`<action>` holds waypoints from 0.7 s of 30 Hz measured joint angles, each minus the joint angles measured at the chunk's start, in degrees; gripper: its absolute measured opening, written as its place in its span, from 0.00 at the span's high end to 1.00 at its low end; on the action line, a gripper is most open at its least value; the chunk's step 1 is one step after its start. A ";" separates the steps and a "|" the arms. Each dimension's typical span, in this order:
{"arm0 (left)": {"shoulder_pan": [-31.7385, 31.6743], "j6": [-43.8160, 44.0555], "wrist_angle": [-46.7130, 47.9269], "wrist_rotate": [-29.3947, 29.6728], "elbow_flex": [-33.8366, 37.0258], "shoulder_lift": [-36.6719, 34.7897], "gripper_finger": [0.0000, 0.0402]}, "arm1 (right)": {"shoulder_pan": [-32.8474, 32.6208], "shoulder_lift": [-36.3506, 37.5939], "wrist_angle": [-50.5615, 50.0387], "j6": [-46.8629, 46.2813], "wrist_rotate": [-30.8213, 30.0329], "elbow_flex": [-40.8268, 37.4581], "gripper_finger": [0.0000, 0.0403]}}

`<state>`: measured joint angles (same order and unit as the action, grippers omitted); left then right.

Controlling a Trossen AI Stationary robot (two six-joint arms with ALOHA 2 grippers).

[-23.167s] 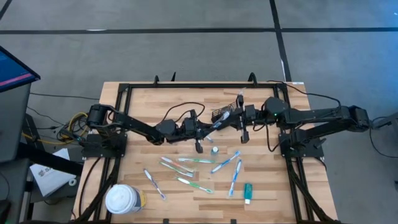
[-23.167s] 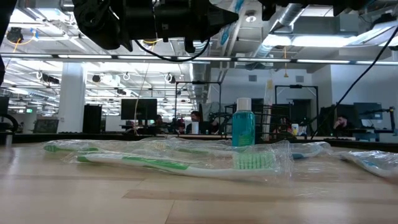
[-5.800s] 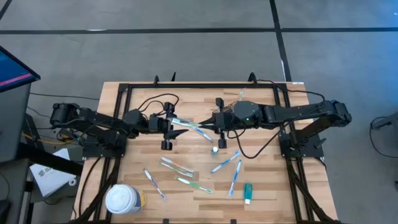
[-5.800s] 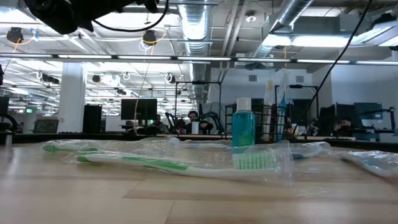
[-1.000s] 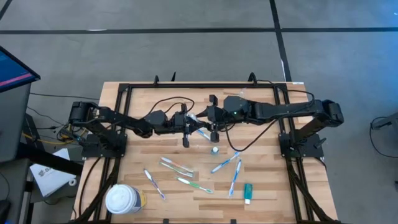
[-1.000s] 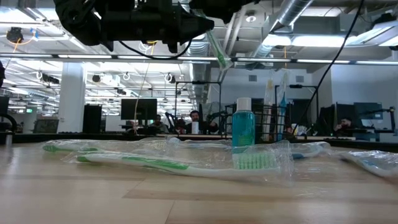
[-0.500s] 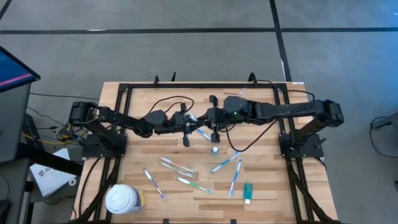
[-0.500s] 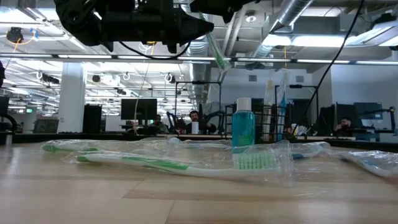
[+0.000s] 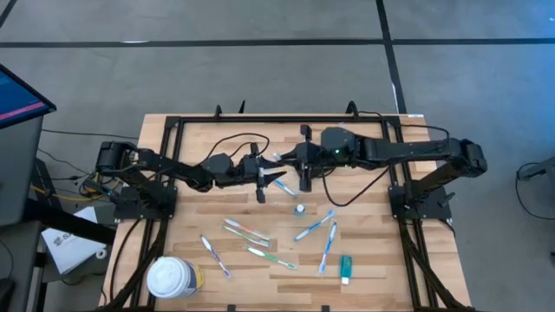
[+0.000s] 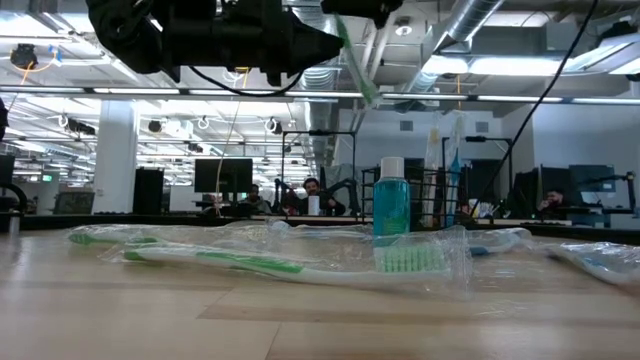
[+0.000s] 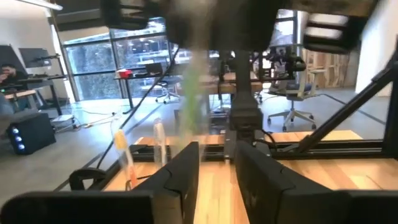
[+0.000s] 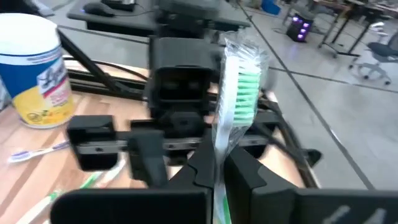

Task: Pick & Place toothbrushing station
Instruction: Put the green toothbrush into the mesh organizer

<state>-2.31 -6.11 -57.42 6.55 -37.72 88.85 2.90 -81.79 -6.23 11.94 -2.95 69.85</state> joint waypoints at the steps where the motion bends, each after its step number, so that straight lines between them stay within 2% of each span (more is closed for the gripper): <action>1: 0.00 0.00 0.05 -0.04 0.02 -0.35 0.75 | 0.25 0.49 -0.85 -0.07 -0.08 -0.01 0.99; 9: 0.00 0.25 1.89 -0.02 0.00 -0.72 0.74 | 2.20 5.58 -2.67 -0.59 -0.14 -2.17 0.99; 21: 0.00 0.99 2.55 0.00 0.00 -0.69 0.73 | 7.07 22.42 10.40 -4.08 -0.14 -22.07 0.99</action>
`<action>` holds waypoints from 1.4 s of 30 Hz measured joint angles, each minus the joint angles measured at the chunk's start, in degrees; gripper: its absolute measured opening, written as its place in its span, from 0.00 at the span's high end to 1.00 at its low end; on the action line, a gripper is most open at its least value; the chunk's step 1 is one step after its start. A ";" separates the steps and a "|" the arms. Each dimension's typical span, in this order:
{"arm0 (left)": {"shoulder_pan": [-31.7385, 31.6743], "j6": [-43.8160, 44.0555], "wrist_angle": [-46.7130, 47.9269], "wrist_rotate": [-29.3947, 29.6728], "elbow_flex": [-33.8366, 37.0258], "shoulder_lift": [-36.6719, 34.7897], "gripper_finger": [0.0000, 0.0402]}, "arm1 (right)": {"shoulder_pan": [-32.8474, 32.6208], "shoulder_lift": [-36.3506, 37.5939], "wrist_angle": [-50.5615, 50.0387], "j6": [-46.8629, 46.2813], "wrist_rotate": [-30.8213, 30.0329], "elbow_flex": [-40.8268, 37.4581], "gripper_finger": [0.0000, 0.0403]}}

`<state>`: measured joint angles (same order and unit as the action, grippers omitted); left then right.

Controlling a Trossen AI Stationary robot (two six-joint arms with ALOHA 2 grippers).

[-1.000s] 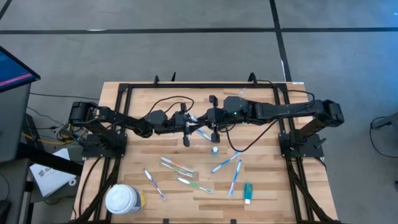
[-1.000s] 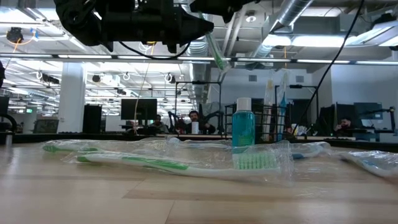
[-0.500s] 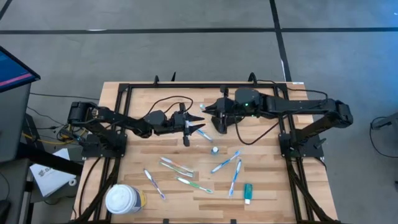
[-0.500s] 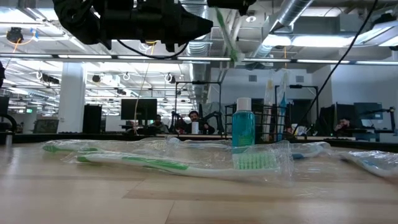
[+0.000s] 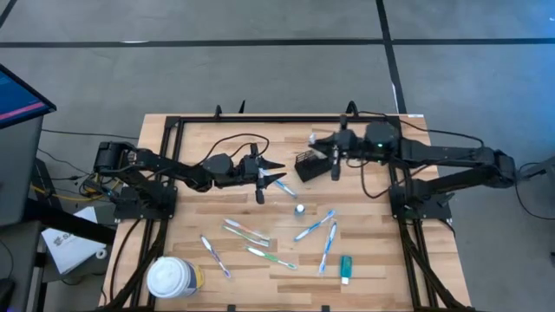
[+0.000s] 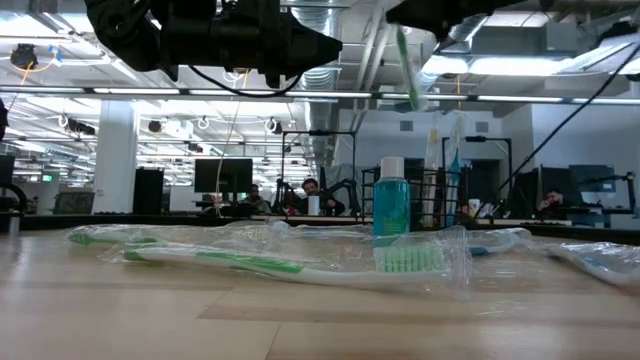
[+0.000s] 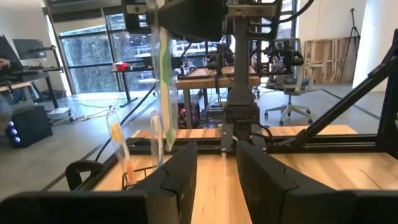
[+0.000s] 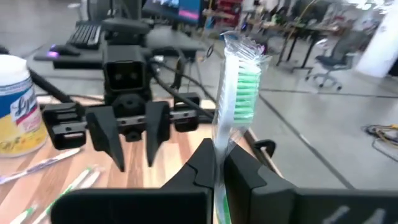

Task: Pick & Place toothbrushing station
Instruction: Put the green toothbrush into the mesh organizer

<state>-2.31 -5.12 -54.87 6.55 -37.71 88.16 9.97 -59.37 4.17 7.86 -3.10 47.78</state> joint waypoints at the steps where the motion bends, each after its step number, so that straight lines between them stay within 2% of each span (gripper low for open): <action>1: 0.07 0.01 0.01 0.01 0.00 0.00 0.73 | 0.60 1.13 0.78 0.00 0.00 -1.28 0.99; 7: 0.09 0.06 0.00 0.02 0.00 0.02 0.73 | 3.76 6.86 6.19 -2.03 0.00 -8.32 0.99; 12: 0.09 1.13 0.02 -0.15 0.00 0.07 0.73 | 5.15 8.80 9.17 -3.35 0.05 -12.55 0.99; 42: 0.09 1.15 0.75 -0.26 0.00 0.07 0.73 | 12.19 8.89 19.63 -6.45 0.26 -24.53 0.99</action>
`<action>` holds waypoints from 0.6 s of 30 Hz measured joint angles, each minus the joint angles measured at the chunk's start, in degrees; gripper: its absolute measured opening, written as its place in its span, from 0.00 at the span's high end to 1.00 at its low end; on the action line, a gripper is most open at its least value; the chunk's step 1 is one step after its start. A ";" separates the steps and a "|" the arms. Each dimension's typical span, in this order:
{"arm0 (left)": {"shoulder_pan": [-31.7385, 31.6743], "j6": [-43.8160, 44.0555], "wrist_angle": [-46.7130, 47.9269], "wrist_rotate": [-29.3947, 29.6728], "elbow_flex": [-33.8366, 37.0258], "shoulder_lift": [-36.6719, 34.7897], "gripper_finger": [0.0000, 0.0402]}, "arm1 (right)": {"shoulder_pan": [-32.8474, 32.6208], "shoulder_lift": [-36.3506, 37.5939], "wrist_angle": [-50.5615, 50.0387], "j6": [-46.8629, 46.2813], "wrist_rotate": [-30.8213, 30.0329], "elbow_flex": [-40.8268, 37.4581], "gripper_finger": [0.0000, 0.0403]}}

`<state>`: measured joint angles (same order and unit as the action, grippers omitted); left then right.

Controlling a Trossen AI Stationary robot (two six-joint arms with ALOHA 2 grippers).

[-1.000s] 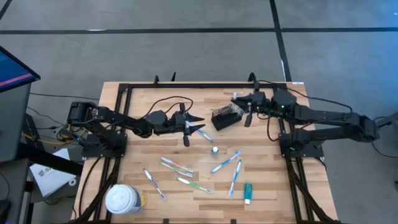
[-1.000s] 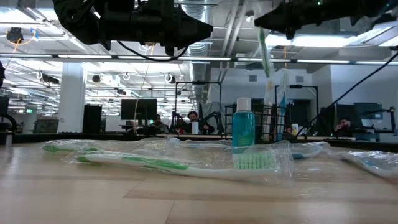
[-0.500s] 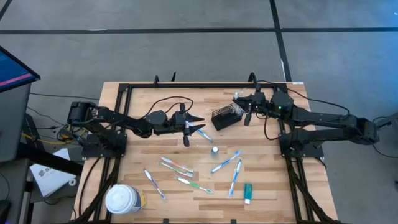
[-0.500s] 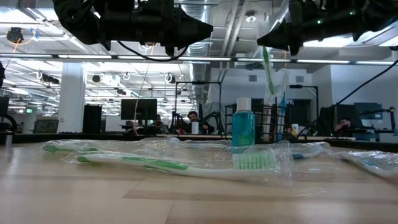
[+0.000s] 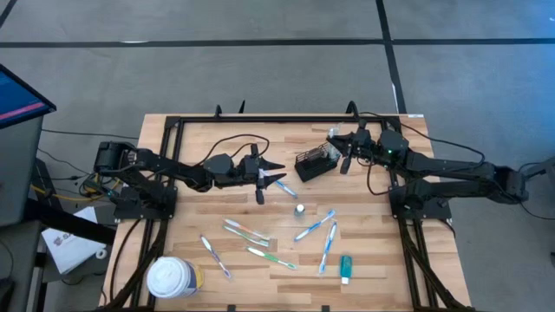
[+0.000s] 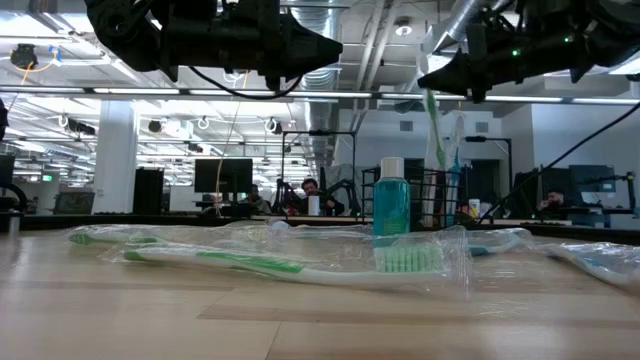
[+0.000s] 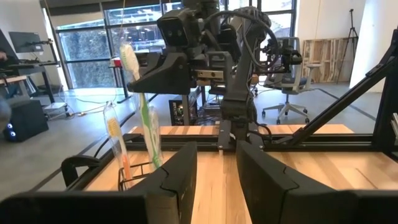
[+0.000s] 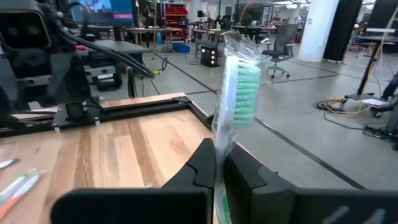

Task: Pick & Place toothbrushing station
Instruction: Put the green toothbrush into the mesh organizer

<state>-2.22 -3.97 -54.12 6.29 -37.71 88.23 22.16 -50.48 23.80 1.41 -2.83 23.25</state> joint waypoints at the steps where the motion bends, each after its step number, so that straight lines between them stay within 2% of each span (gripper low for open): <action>1: 0.00 0.00 0.06 0.02 0.00 0.00 0.73 | 0.28 0.00 0.14 -0.02 0.00 -0.38 0.99; 5: 0.00 0.00 0.17 0.12 0.00 0.00 0.73 | 1.11 0.00 2.61 -0.39 0.01 -1.27 0.99; 18: 0.00 0.01 0.19 0.15 0.00 0.00 0.73 | 3.57 -0.09 1.92 -0.15 1.77 -1.31 0.99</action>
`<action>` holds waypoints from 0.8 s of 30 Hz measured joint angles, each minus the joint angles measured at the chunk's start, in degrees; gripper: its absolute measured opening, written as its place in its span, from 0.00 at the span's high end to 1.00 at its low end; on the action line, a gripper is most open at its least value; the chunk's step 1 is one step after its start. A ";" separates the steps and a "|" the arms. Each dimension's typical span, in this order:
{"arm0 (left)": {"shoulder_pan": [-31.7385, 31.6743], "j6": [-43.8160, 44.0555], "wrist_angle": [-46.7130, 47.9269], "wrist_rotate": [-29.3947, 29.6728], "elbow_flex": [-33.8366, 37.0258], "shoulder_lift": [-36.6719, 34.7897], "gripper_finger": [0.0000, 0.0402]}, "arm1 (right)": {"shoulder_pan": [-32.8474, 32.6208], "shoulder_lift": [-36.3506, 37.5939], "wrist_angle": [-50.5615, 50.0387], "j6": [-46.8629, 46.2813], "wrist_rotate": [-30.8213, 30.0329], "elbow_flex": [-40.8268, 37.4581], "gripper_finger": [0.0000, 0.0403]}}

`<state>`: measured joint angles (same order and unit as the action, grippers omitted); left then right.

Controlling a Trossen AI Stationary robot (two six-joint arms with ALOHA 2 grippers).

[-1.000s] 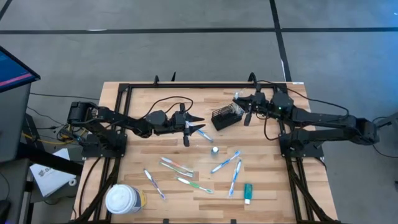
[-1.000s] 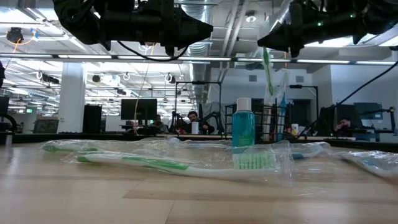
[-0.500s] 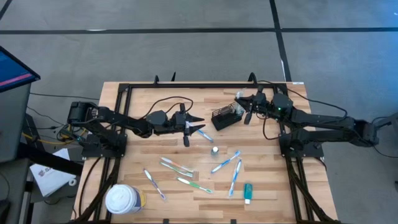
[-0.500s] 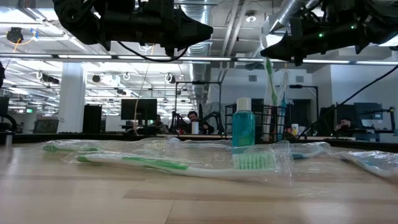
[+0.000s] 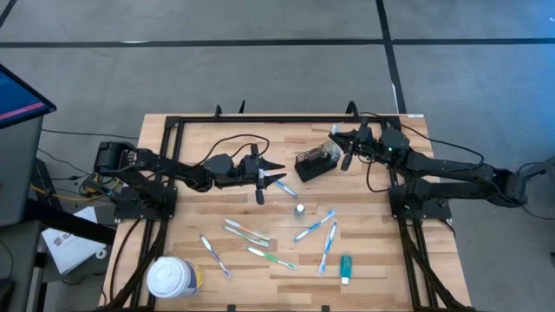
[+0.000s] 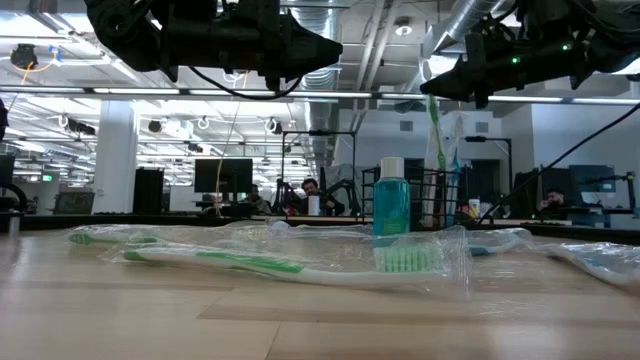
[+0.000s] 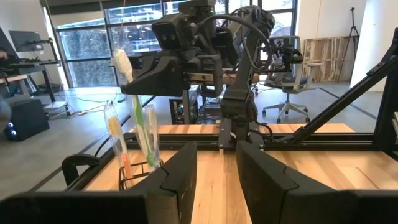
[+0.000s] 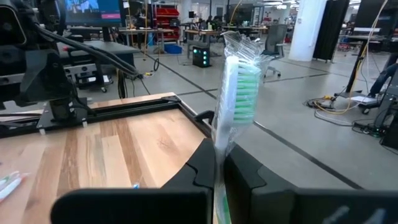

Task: Pick & Place toothbrushing station
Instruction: Put the green toothbrush into the mesh organizer

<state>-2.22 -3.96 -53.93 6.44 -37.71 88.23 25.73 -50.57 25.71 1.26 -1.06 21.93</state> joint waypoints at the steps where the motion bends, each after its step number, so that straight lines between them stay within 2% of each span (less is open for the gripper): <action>1: 0.00 -0.01 0.00 0.00 0.00 0.00 0.73 | 0.17 0.00 0.04 0.01 0.02 0.00 0.99; 8: 0.00 0.00 0.02 -0.22 0.00 0.00 0.73 | 2.79 -0.02 1.00 -0.55 2.03 -0.48 0.99; 14: 0.00 -0.01 0.04 -0.20 0.00 0.00 0.73 | 4.53 -0.03 11.23 -3.71 5.83 -5.72 0.99; 24: 0.00 -0.01 0.02 -0.17 0.00 0.00 0.73 | 5.51 -0.04 16.06 -4.98 5.87 -9.67 0.99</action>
<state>-2.22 -3.97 -53.91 6.26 -37.71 88.23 31.24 -50.61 41.77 -3.73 4.81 12.27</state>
